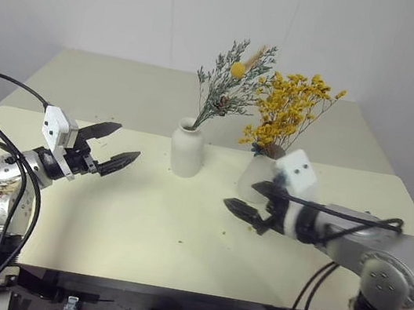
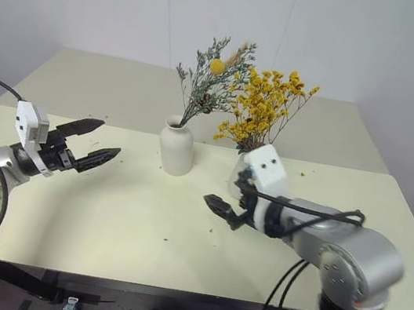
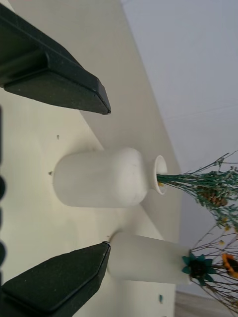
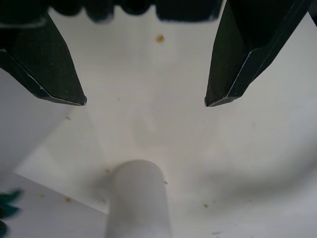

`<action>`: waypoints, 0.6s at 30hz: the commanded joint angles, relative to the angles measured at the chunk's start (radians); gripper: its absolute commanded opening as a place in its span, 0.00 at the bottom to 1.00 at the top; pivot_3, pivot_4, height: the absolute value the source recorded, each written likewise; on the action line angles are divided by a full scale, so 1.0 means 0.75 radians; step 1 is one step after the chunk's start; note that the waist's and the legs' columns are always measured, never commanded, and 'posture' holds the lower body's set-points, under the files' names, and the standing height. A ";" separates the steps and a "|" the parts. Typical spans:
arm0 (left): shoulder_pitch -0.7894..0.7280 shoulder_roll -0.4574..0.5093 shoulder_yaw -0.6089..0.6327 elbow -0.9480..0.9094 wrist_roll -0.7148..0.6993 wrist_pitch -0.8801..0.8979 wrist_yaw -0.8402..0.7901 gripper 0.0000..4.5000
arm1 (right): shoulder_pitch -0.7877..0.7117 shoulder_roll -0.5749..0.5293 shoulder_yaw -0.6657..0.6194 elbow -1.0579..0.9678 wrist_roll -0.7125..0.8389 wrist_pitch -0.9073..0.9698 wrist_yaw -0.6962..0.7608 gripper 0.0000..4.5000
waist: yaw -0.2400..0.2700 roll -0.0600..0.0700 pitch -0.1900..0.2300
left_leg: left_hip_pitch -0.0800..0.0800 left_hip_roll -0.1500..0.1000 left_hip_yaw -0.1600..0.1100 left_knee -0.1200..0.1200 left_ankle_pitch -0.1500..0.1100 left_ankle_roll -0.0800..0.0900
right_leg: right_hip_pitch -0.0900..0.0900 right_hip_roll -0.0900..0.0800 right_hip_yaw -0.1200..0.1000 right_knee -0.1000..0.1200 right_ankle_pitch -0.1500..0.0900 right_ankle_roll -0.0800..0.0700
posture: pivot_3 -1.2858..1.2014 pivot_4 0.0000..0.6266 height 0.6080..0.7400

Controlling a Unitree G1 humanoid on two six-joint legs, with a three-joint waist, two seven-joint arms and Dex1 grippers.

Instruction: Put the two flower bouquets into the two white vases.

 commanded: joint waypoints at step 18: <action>0.052 0.130 -0.011 -0.047 0.038 -0.065 0.000 0.99 | 0.467 -0.599 -0.489 0.032 0.040 -0.536 0.523 1.00 | 0.009 -0.001 0.000 | 0.003 0.002 0.004 -0.001 0.000 0.000 | 0.002 0.000 0.001 -0.001 -0.007 0.006 | 0.52 0.24 1.00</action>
